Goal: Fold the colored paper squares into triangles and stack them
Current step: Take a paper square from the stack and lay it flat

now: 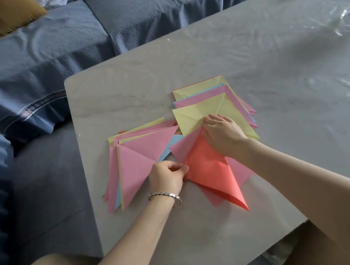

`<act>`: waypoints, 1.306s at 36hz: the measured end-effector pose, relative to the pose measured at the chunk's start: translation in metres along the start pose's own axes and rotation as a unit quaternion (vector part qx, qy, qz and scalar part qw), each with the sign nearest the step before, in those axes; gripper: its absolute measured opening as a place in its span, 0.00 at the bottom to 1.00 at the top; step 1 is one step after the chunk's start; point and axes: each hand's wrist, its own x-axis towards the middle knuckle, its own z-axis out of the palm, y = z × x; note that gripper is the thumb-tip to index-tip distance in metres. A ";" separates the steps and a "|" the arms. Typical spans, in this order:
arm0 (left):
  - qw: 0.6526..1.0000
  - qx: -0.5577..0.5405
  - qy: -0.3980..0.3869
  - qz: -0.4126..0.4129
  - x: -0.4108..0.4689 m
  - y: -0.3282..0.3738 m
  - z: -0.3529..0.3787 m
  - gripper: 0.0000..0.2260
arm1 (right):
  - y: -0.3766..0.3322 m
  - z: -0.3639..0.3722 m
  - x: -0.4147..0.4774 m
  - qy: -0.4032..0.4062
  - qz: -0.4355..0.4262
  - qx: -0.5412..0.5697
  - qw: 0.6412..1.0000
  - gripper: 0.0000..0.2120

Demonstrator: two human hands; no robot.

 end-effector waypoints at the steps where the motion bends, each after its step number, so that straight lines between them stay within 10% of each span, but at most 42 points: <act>1: 1.000 0.002 0.002 0.002 0.000 0.000 0.000 0.08 | 0.002 0.001 0.000 -0.007 -0.005 0.005 1.000 0.19; 15: 1.000 0.005 0.002 0.020 0.000 -0.002 0.000 0.08 | 0.038 0.021 -0.090 0.052 -0.110 0.022 0.992 0.31; 47: 0.999 0.016 0.005 0.036 -0.003 0.000 0.002 0.05 | 0.048 0.001 -0.157 -0.001 -0.331 0.161 0.930 0.10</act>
